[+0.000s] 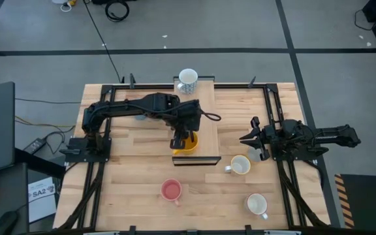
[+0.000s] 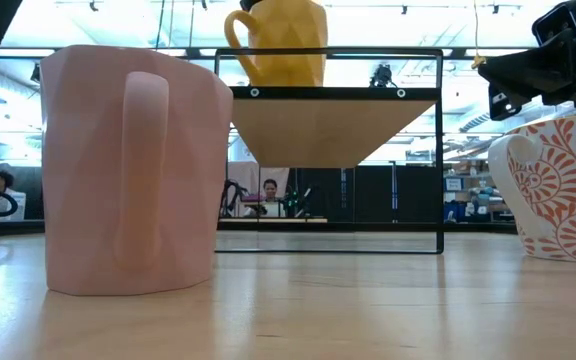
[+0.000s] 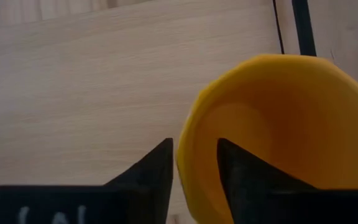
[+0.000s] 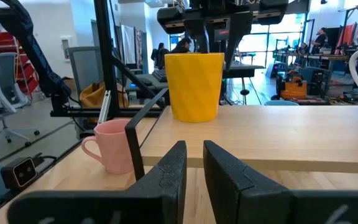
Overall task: Place coffee mugs
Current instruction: Put the pink mug on the shelf
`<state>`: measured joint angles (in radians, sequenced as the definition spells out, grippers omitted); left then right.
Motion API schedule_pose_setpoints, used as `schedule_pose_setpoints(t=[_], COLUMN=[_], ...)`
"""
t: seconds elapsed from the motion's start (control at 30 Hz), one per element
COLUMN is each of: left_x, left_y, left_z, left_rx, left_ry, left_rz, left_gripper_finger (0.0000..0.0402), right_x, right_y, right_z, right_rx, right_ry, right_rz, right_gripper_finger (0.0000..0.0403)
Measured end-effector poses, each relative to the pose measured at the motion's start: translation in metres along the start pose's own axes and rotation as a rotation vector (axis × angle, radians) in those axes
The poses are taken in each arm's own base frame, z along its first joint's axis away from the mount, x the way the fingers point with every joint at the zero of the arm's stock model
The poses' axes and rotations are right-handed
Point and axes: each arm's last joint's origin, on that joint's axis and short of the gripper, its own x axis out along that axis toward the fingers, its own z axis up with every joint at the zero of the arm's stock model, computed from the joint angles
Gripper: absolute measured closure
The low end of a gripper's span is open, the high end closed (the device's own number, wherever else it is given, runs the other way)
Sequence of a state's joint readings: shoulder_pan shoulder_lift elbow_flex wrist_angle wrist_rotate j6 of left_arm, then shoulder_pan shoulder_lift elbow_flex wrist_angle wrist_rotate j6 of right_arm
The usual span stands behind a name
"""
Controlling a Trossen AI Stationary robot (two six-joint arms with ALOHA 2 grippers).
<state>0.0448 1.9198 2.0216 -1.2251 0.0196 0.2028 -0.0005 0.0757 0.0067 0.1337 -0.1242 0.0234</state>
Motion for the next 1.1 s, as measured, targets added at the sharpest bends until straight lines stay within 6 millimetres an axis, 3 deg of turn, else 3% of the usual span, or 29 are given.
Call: schedule_pose_setpoints(t=[0.2,0.63,0.9,1.1], left_x=[0.000,-0.009,-0.046,-0.090], left_y=[0.000,0.000,0.000,-0.002], left_z=[0.000,0.001,-0.005,-0.020], left_rx=[-0.001,-0.008,-0.009,-0.015], left_ry=[-0.004,-0.037,-0.138,-0.210], left_rz=[0.001,0.008,0.031,0.091], left_gripper_finger=[0.0241,0.0239,0.0239,0.0239], right_x=[0.000,0.000,0.000,0.000], right_y=[0.000,0.000,0.000,0.000], right_z=[0.000,0.000,0.000,0.000], right_rx=[0.000,0.000,0.000,-0.001], right_ry=[0.000,0.000,-0.001,-0.003], right_rz=[0.000,0.000,0.001,0.001], right_gripper_finger=[0.0342,0.0342,0.0342,0.0342])
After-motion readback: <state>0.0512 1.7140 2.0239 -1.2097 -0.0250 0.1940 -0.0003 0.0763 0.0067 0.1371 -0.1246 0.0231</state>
